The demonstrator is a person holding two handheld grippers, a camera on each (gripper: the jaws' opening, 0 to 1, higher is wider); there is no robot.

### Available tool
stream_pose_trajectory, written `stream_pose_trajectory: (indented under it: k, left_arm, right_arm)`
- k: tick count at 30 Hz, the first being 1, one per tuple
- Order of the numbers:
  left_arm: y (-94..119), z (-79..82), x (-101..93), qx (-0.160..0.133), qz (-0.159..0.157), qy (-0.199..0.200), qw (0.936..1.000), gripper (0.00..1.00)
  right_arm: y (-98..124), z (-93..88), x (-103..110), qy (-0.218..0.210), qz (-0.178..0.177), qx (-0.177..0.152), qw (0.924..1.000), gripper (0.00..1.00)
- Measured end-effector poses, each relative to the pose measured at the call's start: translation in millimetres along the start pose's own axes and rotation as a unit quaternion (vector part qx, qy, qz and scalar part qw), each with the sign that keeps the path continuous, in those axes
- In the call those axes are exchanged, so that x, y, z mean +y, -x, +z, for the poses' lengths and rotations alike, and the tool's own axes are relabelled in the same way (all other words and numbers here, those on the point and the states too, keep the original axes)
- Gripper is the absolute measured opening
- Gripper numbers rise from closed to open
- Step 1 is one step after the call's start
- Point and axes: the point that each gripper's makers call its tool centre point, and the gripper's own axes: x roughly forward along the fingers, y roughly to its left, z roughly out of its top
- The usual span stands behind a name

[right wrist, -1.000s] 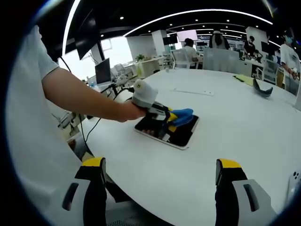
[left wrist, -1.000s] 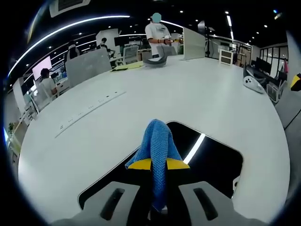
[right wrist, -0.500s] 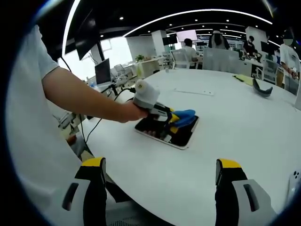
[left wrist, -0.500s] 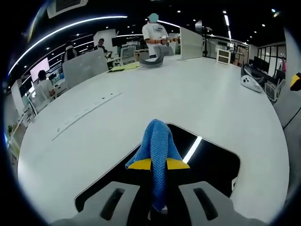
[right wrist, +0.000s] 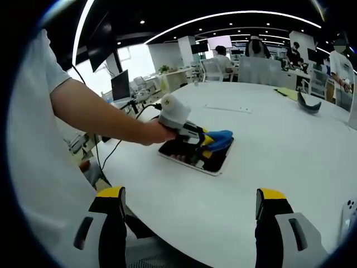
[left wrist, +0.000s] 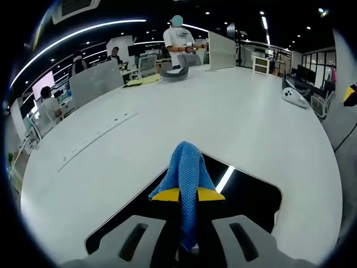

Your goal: Wipe the mirror surface with the cleaning cloth until all visible marks leave the cleaned area.

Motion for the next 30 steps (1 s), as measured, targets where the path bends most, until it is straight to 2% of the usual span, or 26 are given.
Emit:
stream_pose_trajectory:
  k: [30]
  left_arm:
    - [-16,14.4,-30.2,-0.008,-0.031,-0.024,0.9992,0.06]
  right_arm:
    - [4,-0.2,-7,-0.005,-0.007,-0.001,1.0000,0.96]
